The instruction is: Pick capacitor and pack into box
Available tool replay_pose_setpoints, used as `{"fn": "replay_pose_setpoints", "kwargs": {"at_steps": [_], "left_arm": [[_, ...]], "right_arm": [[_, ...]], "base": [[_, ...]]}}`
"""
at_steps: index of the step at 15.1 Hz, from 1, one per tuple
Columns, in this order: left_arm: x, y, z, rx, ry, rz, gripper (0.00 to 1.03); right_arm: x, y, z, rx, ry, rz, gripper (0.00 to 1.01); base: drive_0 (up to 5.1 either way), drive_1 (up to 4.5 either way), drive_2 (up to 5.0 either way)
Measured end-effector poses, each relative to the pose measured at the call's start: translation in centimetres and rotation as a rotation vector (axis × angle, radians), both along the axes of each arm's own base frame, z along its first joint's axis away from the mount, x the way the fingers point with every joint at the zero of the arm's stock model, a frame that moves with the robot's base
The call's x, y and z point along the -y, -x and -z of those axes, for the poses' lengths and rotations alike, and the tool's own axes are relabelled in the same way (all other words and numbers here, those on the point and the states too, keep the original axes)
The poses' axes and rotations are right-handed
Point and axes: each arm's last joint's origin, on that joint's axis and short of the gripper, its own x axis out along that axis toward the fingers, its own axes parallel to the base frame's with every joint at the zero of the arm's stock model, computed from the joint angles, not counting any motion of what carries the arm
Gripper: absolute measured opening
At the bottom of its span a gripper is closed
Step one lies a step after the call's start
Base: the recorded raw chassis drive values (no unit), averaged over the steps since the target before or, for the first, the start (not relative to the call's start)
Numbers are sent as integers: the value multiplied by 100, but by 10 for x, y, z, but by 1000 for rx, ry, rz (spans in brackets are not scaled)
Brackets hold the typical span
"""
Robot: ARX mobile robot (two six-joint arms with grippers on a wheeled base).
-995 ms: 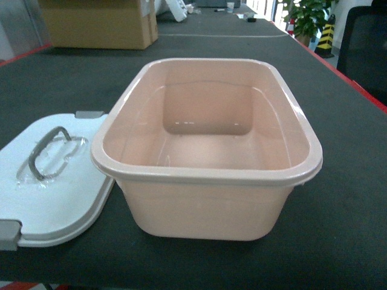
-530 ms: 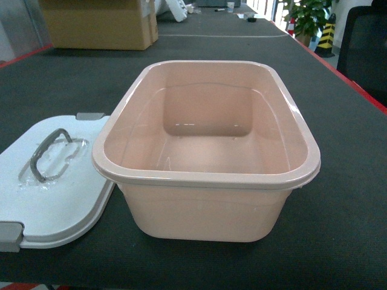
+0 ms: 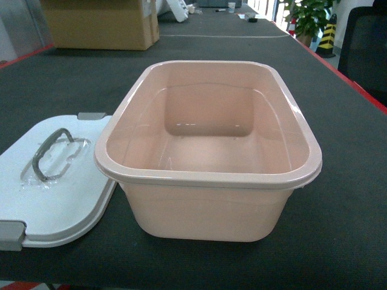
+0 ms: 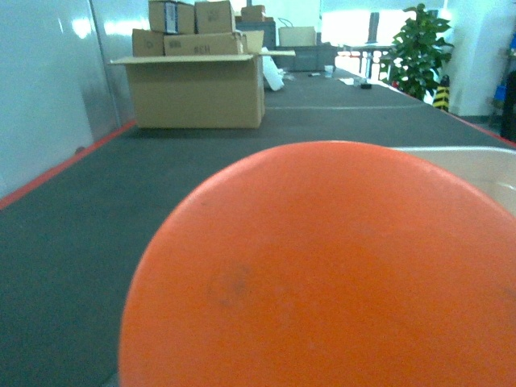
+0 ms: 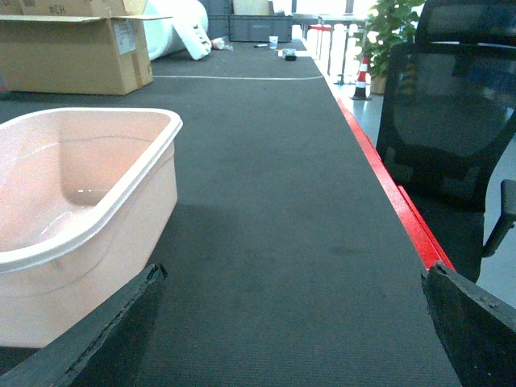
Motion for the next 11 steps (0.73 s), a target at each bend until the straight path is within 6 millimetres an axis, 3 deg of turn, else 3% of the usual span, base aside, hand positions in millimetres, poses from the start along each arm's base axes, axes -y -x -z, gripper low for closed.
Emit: {"fn": "replay_pose_setpoints", "kwargs": {"at_steps": [3, 5, 7, 8, 9, 11], "left_arm": [[24, -74, -36, 105, 27, 19, 44], [66, -131, -50, 64, 70, 111, 44], [128, -176, -32, -89, 77, 221, 44], [167, -199, -22, -91, 77, 256, 49], [176, -206, -12, -117, 61, 261, 67], [174, -207, -12, -114, 61, 251, 90]], "right_arm": [[0, 0, 0, 0, 0, 0, 98], [0, 0, 0, 0, 0, 0, 98], [0, 0, 0, 0, 0, 0, 98], [0, 0, 0, 0, 0, 0, 98], [0, 0, 0, 0, 0, 0, 98], [0, 0, 0, 0, 0, 0, 98]], "base": [[0, 0, 0], [0, 0, 0], [0, 0, 0], [0, 0, 0], [0, 0, 0], [0, 0, 0]]}}
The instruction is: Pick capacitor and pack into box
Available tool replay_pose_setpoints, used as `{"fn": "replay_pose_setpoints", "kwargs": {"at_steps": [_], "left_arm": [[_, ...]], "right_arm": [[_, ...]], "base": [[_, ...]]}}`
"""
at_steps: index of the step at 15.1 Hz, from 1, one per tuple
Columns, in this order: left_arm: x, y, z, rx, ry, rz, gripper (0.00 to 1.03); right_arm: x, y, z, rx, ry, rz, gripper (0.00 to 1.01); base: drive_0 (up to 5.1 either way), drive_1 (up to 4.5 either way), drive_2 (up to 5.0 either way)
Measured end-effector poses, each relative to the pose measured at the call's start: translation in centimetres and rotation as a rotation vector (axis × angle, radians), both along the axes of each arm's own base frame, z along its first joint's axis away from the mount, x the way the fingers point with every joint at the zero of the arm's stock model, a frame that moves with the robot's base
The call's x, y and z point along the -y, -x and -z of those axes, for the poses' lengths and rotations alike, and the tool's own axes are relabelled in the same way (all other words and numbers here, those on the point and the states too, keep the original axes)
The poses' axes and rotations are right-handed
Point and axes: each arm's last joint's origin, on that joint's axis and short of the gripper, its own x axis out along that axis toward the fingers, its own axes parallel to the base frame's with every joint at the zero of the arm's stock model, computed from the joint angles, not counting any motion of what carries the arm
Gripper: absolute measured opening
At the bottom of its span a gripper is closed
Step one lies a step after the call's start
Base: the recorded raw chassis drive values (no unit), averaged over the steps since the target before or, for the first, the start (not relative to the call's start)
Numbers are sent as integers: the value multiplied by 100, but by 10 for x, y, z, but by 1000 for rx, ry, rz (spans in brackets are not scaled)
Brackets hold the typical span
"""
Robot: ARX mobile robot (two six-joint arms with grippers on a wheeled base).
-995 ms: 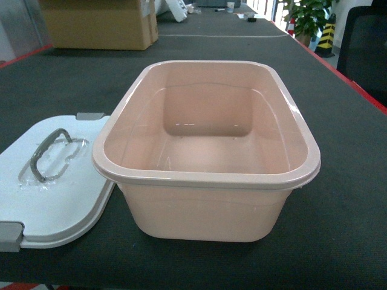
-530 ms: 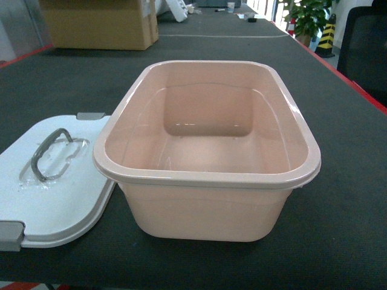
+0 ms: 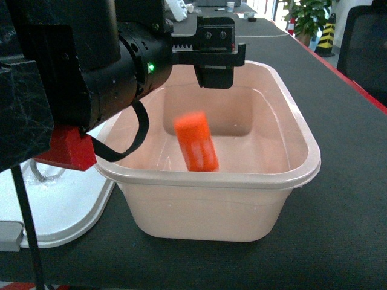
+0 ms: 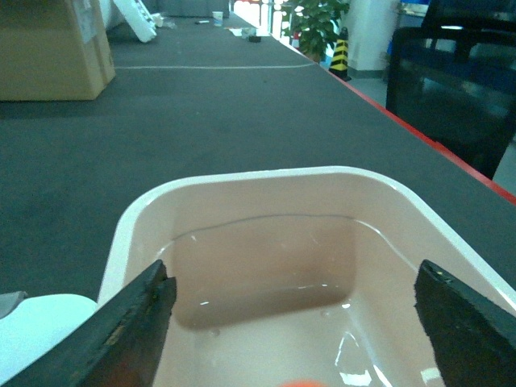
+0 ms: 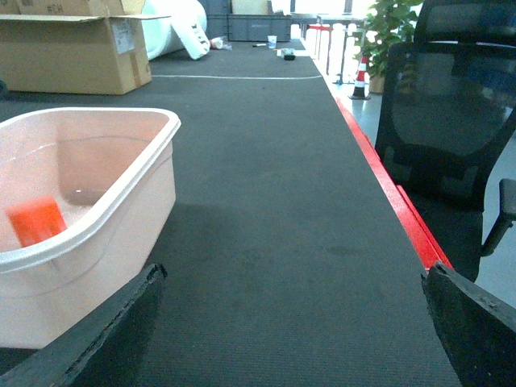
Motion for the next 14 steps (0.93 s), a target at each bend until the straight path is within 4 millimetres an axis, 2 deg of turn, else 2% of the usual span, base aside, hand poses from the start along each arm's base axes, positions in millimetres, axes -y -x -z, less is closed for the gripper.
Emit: {"fn": "replay_pose_setpoints", "kwargs": {"at_steps": [1, 3, 4, 5, 6, 7, 8, 9, 10, 14], "left_arm": [[-2, -1, 0, 3, -1, -9, 100], [-14, 4, -3, 67, 18, 42, 98], [-37, 7, -7, 76, 19, -1, 98], [-76, 7, -17, 137, 24, -114, 98], [-108, 4, -19, 178, 6, -213, 98], [-140, -2, -5, 133, -29, -295, 98], [-155, -7, 9, 71, -49, -331, 98], [-171, -16, 32, -18, -69, -362, 98], [-180, -28, 55, -83, -78, -386, 98], [-184, -58, 100, -212, -117, -405, 98]], "right_arm": [[0, 0, 0, 1, 0, 0, 98], [0, 0, 0, 0, 0, 0, 98], [0, 0, 0, 0, 0, 0, 98], [0, 0, 0, 0, 0, 0, 98], [0, 0, 0, 0, 0, 0, 98], [0, 0, 0, 0, 0, 0, 98], [0, 0, 0, 0, 0, 0, 98], [0, 0, 0, 0, 0, 0, 98], [0, 0, 0, 0, 0, 0, 98], [0, 0, 0, 0, 0, 0, 98]], "base": [[0, 0, 0], [0, 0, 0], [0, 0, 0], [0, 0, 0], [0, 0, 0], [0, 0, 0], [0, 0, 0], [0, 0, 0], [0, 0, 0], [0, 0, 0]]}}
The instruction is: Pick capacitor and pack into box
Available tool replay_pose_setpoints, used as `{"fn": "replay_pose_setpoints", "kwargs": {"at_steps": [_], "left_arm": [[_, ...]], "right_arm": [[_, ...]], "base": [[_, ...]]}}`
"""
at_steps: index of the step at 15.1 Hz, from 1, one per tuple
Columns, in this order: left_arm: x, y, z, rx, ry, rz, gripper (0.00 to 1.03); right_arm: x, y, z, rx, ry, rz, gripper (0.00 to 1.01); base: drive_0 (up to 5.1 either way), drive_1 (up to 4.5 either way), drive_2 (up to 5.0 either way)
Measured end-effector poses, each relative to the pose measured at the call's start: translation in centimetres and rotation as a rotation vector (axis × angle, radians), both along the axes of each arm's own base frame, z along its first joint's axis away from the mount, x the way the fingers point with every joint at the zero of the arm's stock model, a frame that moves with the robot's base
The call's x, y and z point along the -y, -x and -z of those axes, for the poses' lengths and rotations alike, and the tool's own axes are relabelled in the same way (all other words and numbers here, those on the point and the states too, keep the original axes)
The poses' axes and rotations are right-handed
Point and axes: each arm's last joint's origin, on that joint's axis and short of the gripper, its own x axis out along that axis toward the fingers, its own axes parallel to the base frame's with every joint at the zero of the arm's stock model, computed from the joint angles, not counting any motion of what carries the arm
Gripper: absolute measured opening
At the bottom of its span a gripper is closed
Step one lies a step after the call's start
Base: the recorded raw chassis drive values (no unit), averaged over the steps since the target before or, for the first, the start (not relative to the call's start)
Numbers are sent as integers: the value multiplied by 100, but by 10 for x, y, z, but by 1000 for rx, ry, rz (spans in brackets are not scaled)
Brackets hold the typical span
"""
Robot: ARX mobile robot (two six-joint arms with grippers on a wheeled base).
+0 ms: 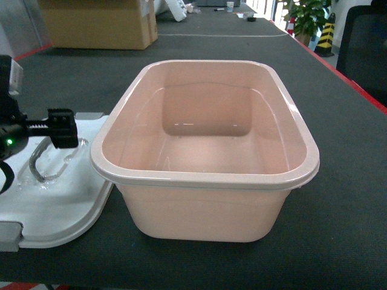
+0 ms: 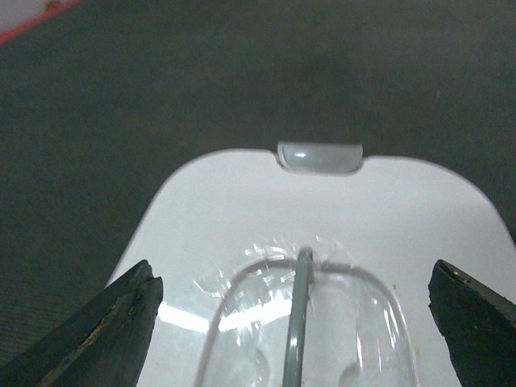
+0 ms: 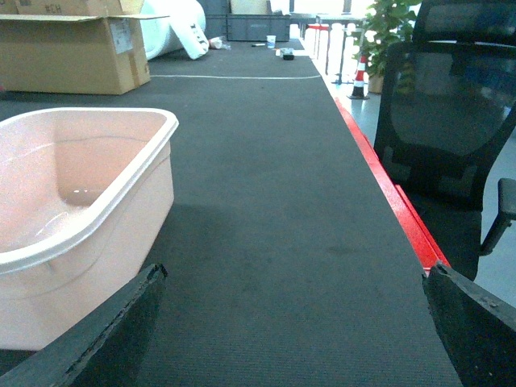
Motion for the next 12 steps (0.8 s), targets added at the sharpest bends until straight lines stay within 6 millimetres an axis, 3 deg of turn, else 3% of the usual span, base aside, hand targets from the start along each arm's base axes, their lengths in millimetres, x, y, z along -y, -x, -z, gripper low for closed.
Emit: {"fn": "replay_pose_setpoints", "kwargs": {"at_steps": [3, 5, 6, 8, 9, 10, 11, 12], "left_arm": [[-2, -3, 30, -144, 25, 22, 98], [-6, -6, 36, -148, 25, 5, 97], [-6, -8, 36, -146, 24, 0, 90], [-8, -9, 37, -145, 21, -3, 73], [-9, -9, 39, -148, 23, 1, 53], [-9, -6, 40, -134, 11, 1, 24], [-10, -4, 37, -134, 8, 0, 1], [-10, -3, 36, -138, 6, -2, 2]], "right_arm": [[0, 0, 0, 0, 0, 0, 98], [0, 0, 0, 0, 0, 0, 98], [0, 0, 0, 0, 0, 0, 98], [0, 0, 0, 0, 0, 0, 98], [0, 0, 0, 0, 0, 0, 98], [0, 0, 0, 0, 0, 0, 98], [0, 0, 0, 0, 0, 0, 98], [0, 0, 0, 0, 0, 0, 98]], "base": [[0, 0, 0], [0, 0, 0], [0, 0, 0], [0, 0, 0], [0, 0, 0], [0, 0, 0], [0, 0, 0], [0, 0, 0]]}}
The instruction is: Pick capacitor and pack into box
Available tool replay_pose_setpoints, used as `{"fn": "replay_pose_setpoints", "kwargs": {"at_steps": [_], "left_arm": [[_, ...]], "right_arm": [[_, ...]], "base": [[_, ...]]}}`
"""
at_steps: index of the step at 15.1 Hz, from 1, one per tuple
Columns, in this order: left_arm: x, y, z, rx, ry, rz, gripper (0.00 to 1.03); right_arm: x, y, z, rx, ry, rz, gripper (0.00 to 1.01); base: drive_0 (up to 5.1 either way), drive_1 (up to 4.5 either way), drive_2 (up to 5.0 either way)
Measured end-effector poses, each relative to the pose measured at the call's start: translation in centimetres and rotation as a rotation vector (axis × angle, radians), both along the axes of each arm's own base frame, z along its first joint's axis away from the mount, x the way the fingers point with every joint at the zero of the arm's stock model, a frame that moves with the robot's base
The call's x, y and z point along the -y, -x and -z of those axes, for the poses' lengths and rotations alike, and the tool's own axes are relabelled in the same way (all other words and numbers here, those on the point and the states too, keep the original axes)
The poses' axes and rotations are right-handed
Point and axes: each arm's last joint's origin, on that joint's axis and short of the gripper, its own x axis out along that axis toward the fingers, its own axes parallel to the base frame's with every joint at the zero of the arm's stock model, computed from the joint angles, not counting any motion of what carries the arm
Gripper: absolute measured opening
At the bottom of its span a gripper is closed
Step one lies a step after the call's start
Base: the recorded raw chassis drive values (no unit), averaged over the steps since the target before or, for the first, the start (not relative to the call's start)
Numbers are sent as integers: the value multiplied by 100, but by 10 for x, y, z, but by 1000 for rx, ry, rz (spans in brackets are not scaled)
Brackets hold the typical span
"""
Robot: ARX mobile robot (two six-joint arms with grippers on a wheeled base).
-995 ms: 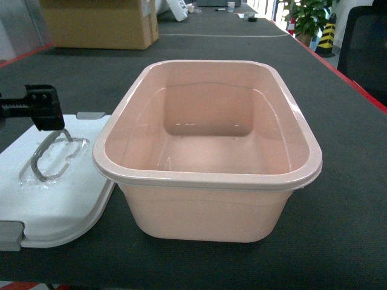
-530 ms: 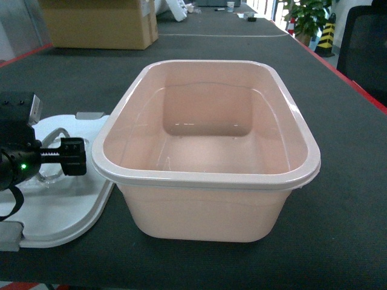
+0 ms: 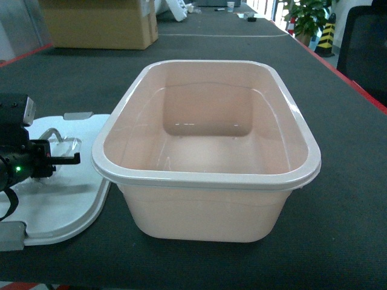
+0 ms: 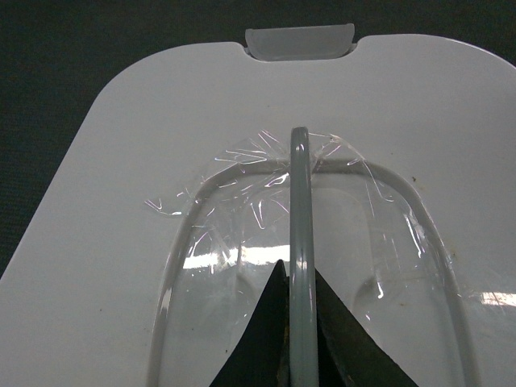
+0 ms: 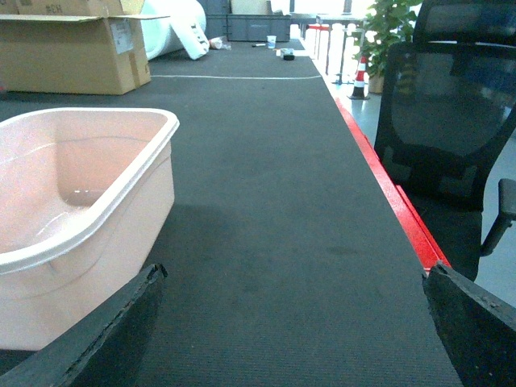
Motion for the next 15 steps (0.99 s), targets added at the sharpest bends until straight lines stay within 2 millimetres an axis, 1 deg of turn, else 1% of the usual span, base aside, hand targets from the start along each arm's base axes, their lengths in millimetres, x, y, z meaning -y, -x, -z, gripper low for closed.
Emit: {"fn": "replay_pose_setpoints", "kwargs": {"at_steps": [1, 2, 3, 5, 6, 7, 8, 9, 10, 11, 12, 14, 15], "left_arm": [[2, 3, -5, -9, -4, 1, 2], [5, 5, -17, -13, -6, 4, 2], [7, 5, -41, 29, -7, 5, 2], [10, -1, -120, 204, -20, -19, 2], [14, 0, -158, 288, -21, -22, 2], [20, 3, -187, 337, -14, -9, 2], [32, 9, -206, 358, -12, 6, 2], [48, 13, -210, 342, -8, 37, 2], [69, 16, -208, 316, -8, 69, 2], [96, 21, -203, 271, -10, 109, 2], [117, 27, -201, 239, -13, 136, 2], [159, 33, -205, 228, 1, 192, 2], [176, 34, -207, 231, 1, 197, 2]], "right_arm": [[0, 0, 0, 0, 0, 0, 98], [0, 0, 0, 0, 0, 0, 98], [0, 0, 0, 0, 0, 0, 98], [0, 0, 0, 0, 0, 0, 98], [0, 0, 0, 0, 0, 0, 98], [0, 0, 0, 0, 0, 0, 98], [0, 0, 0, 0, 0, 0, 98], [0, 0, 0, 0, 0, 0, 98], [0, 0, 0, 0, 0, 0, 98], [0, 0, 0, 0, 0, 0, 98], [0, 0, 0, 0, 0, 0, 98], [0, 0, 0, 0, 0, 0, 98], [0, 0, 0, 0, 0, 0, 98]], "base": [[0, 0, 0], [0, 0, 0], [0, 0, 0], [0, 0, 0], [0, 0, 0], [0, 0, 0], [0, 0, 0], [0, 0, 0], [0, 0, 0], [0, 0, 0], [0, 0, 0], [0, 0, 0], [0, 0, 0]]}}
